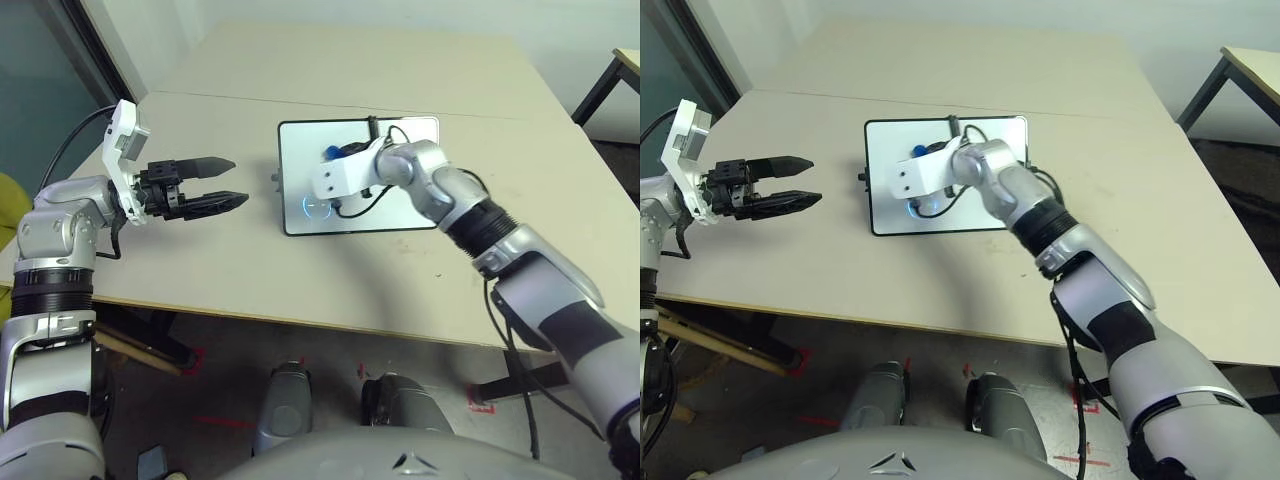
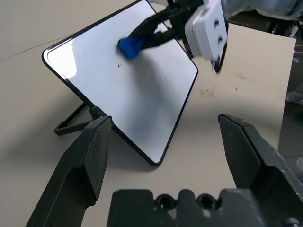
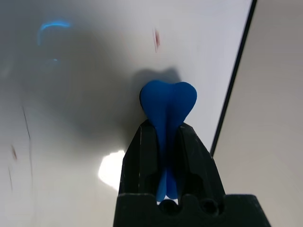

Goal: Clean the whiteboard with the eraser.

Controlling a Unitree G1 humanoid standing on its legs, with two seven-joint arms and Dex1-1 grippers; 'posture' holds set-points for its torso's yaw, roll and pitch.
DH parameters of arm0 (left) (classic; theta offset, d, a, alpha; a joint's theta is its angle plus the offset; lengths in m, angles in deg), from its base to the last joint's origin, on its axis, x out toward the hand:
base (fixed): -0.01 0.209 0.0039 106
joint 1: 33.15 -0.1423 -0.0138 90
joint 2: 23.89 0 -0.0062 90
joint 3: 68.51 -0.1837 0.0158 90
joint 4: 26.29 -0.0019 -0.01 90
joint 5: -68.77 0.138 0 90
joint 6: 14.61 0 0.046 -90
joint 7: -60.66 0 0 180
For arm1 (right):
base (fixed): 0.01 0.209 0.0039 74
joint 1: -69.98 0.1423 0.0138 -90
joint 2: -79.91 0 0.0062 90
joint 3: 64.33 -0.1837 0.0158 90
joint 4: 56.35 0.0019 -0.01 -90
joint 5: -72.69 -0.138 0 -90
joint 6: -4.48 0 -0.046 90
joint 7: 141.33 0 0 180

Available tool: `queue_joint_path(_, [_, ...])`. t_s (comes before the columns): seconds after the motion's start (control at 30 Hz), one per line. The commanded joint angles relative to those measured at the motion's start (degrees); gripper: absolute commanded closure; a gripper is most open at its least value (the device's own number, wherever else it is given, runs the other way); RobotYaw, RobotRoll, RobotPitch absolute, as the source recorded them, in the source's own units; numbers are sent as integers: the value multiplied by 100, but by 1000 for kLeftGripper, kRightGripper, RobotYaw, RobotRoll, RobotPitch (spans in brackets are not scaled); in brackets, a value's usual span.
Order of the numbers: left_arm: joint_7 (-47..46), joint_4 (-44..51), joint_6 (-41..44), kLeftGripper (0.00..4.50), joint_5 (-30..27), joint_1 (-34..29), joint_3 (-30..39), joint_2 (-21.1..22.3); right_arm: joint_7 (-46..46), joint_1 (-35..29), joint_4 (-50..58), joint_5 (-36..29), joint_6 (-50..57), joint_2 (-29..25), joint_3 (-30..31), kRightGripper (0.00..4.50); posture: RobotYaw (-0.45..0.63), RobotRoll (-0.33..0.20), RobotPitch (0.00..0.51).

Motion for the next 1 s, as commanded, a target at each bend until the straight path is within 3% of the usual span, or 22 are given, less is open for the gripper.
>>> queue_joint_path(0.03, [55, -144, -72, 0, 47, 86, -87, 9, -175, -153, 65, -34, 141, -293, -162, 4204, 293, 0, 19])
queue_joint_path(0.27, [112, -287, -138, 0, 71, 180, -144, 12, -530, -491, 589, -248, 233, -901, -500, 4204, 285, 0, 23])
queue_joint_path(0.43, [129, -334, -161, 0, 84, 196, -152, 17, -1309, -957, 1528, -1475, 1270, -980, -1559, 4204, 280, 0, 28])
queue_joint_path(0.53, [128, -363, -180, 0, 89, 213, -156, 6, -1426, -1064, 2101, -2275, 2673, -863, -2488, 4204, 272, 0, 34])
queue_joint_path(0.73, [132, -442, -268, 0, 113, 241, -200, -52, -861, -976, 2607, -3199, 5669, -546, -3877, 4204, 261, 0, 43])
queue_joint_path(0.87, [132, -488, -296, 0, 119, 290, -239, -85, -46, -1136, 2233, -3335, 6558, -410, -4413, 4204, 258, 0, 44])
queue_joint_path(1.0, [120, -476, -311, 0, 100, 288, -266, -118, 865, -1304, 1633, -3358, 6709, -181, -4816, 4204, 258, 0, 44])
